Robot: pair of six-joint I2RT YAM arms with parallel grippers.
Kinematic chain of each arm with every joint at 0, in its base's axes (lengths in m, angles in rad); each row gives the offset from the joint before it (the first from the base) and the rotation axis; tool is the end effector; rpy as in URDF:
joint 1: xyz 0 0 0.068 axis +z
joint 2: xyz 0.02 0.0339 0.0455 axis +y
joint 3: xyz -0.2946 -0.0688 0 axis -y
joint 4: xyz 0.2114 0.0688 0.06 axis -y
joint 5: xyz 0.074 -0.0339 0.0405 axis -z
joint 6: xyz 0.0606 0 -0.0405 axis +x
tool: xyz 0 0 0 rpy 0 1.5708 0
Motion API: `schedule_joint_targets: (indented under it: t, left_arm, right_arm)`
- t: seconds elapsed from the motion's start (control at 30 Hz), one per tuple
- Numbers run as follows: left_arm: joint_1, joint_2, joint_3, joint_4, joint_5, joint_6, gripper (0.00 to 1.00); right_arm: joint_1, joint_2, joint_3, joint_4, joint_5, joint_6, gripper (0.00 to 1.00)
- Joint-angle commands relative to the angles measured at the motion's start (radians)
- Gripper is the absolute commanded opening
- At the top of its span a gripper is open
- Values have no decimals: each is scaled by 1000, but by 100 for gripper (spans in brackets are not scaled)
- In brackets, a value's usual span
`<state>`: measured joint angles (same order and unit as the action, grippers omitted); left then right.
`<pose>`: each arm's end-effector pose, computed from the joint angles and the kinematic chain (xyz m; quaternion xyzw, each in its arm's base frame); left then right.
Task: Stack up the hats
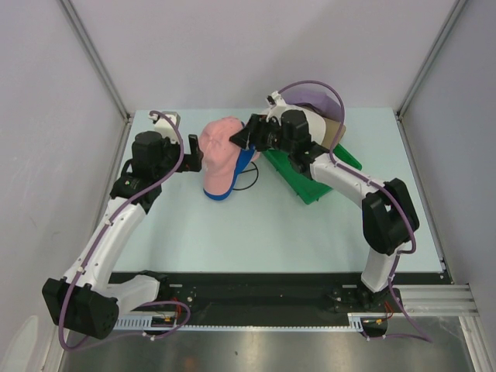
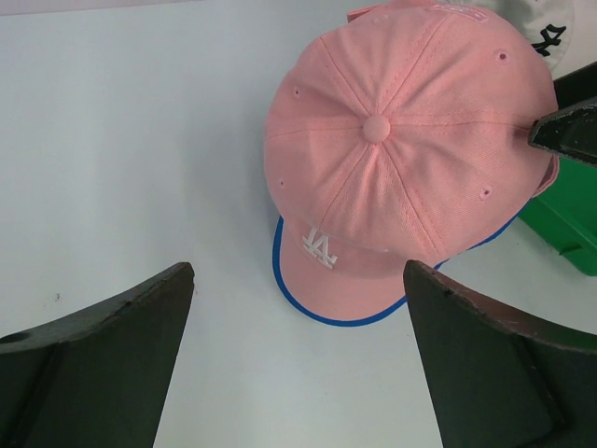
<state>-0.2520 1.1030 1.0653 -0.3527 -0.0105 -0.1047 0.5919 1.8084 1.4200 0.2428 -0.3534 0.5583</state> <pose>0.2182 -0.0555 0.3772 0.0582 0.8288 -0.0944 0.5485 0.3511 0.2613 0.3563 -0.1274 0.7428 0.4617 0.4677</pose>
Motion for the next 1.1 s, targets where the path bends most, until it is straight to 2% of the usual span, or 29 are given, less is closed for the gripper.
schedule_joint_targets:
  t: [0.0,0.23,0.8,1.07]
  left_arm:
    - [7,-19,-2,35,29,-4,100]
    - [7,-20,-4,35,29,-7,100]
    - [7,-11,-2,37,47,-16,100]
    - [7,-11,-2,37,52,-18,100]
  right_arm:
    - [8,-35,37,69,7,6,72]
    - [11,-24,43,72,-4,12,69]
    - [51,-99,37,12,145,-95,69]
    - [48,-61,53,23,106,-70,69]
